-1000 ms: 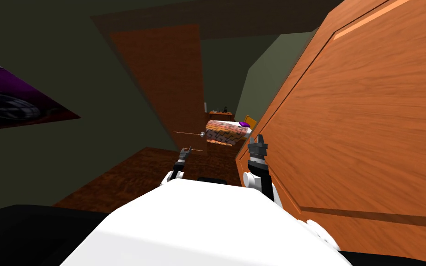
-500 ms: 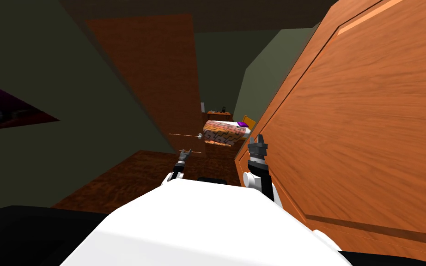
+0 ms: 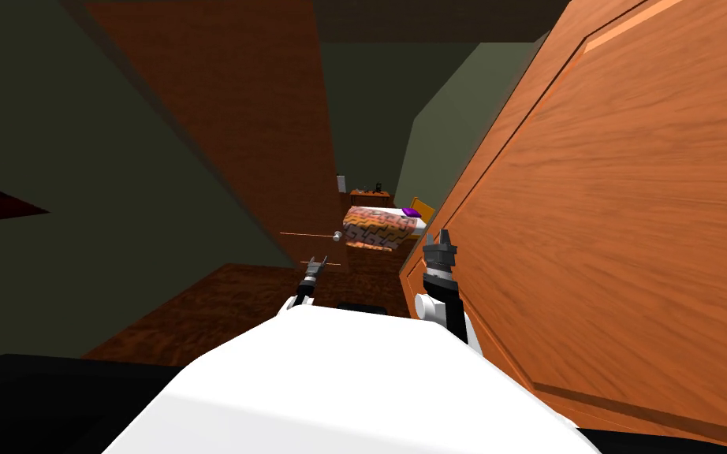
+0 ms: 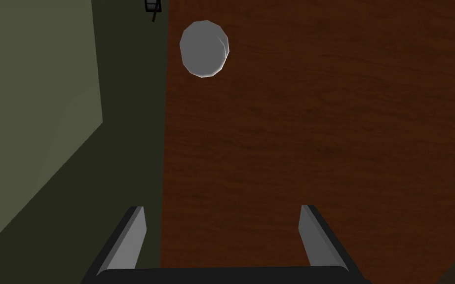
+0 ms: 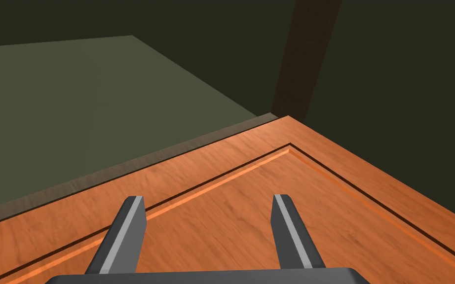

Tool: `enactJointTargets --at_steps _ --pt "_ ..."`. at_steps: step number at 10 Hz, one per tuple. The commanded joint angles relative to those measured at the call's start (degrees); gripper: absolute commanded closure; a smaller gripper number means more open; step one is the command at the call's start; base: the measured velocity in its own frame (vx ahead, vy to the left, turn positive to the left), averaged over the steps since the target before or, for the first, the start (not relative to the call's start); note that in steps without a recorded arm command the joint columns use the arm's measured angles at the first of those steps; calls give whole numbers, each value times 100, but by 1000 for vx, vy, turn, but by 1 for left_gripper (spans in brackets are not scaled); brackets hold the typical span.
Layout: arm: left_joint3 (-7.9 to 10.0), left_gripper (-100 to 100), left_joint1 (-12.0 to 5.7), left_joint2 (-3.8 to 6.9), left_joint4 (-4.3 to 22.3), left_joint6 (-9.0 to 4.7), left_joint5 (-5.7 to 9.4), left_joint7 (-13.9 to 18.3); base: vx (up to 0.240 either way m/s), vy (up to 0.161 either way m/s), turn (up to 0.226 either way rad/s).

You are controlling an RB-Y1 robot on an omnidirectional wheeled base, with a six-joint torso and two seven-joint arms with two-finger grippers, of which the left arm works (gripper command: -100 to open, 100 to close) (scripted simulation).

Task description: Pull the door open

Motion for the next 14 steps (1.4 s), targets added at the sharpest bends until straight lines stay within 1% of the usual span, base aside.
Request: enactJointTargets --at_steps 1,3,5,8,9,10,11,12,13,14 --pt "43 -100 -30 -12 203 -56 -41 -216 151 15 -77" --pt "74 -100 -69 -18 351 -99 -63 -341 121 2 -61" --pt "131 -100 -143 -31 632 -181 -104 -577 126 10 -84" --pt "198 -100 -229 -51 959 -275 -152 -852 113 11 -65" --pt "184 -100 -211 -40 897 -262 -139 -778 47 6 -12" --pt "244 -100 -202 23 979 -322 -102 -768 139 -26 -98" --pt "265 -100 -197 47 1005 -343 -88 -756 199 -13 -76" --pt "315 -100 -186 101 1065 -389 -55 -730 172 -3 -105" --pt "342 -100 -180 131 1098 -414 -37 -715 155 -10 -68" --pt "425 -100 -160 224 1200 -494 19 -670 192 -34 -140"
